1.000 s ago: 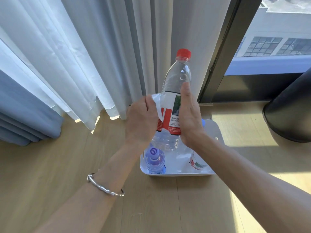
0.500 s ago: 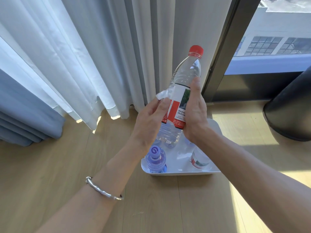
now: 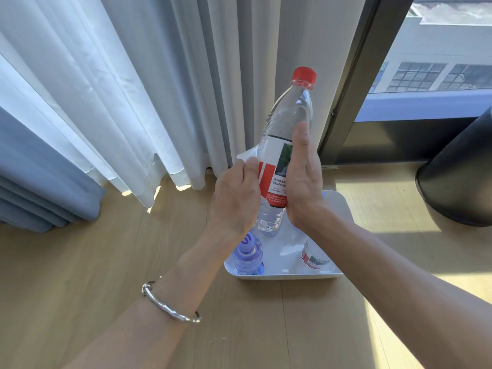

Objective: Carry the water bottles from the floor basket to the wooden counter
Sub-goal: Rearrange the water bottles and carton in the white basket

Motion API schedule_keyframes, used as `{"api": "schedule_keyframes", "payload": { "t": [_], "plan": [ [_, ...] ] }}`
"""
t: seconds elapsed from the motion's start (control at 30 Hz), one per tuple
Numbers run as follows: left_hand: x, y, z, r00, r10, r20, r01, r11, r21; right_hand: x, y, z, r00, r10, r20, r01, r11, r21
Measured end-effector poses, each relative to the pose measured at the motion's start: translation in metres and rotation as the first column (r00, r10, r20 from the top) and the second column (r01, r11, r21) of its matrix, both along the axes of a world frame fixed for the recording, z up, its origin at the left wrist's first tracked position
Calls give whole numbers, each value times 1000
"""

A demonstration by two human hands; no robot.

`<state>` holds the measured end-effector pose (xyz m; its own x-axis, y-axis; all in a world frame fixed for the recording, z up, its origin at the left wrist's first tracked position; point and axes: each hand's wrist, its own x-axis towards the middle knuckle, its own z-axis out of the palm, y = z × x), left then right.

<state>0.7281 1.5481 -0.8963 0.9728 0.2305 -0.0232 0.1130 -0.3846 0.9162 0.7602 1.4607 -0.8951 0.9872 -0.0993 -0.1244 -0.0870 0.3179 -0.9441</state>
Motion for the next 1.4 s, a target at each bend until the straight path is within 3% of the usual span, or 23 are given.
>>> {"api": "schedule_keyframes", "payload": {
  "t": [0.2, 0.33, 0.53, 0.67, 0.7, 0.77, 0.83, 0.9, 1.0, 1.13, 1.23, 1.4],
  "plan": [
    [0, 9, -3, 1000, 28, -2, -28, 999, -21, 0, -2, 1, 999, 40, -11, -40, 999, 2],
    [3, 22, 0, 996, 89, -6, -89, 996, -12, -1, -9, -4, 992, 75, -103, -69, 996, 56],
    [8, 37, -2, 978, 149, -148, -189, 933, -307, 1, -13, -10, 980, 150, -130, -136, 985, 108],
    [11, 46, 7, 941, 268, -205, -337, 767, -546, 3, -14, -13, 983, 130, -128, -119, 989, 88],
    [13, 50, 9, 929, 323, -182, -368, 747, -554, 3, -14, -14, 986, 116, -124, -107, 991, 82],
    [16, 53, 15, 921, 387, -37, -361, 817, -450, 4, -16, -15, 988, 101, -121, -92, 993, 76],
    [16, 50, 23, 948, 298, 116, -241, 905, -350, 3, -17, -15, 988, 98, -123, -89, 993, 73],
    [13, 39, 27, 990, 95, 102, -59, 950, -308, 2, -16, -14, 987, 108, -118, -103, 994, 46],
    [7, 25, 23, 991, -131, -10, 124, 962, -242, -1, -10, -13, 988, 136, -71, -141, 988, -70],
    [3, 19, 18, 961, -275, 5, 263, 913, -312, -6, -3, -17, 976, 216, 19, -207, 952, -226],
    [4, 18, 9, 948, -314, 50, 310, 876, -370, -11, 2, -17, 954, 298, 43, -272, 915, -299],
    [4, 23, 0, 967, -254, 4, 218, 821, -527, -7, 1, -13, 906, 422, 41, -373, 839, -396]
  ]
}}
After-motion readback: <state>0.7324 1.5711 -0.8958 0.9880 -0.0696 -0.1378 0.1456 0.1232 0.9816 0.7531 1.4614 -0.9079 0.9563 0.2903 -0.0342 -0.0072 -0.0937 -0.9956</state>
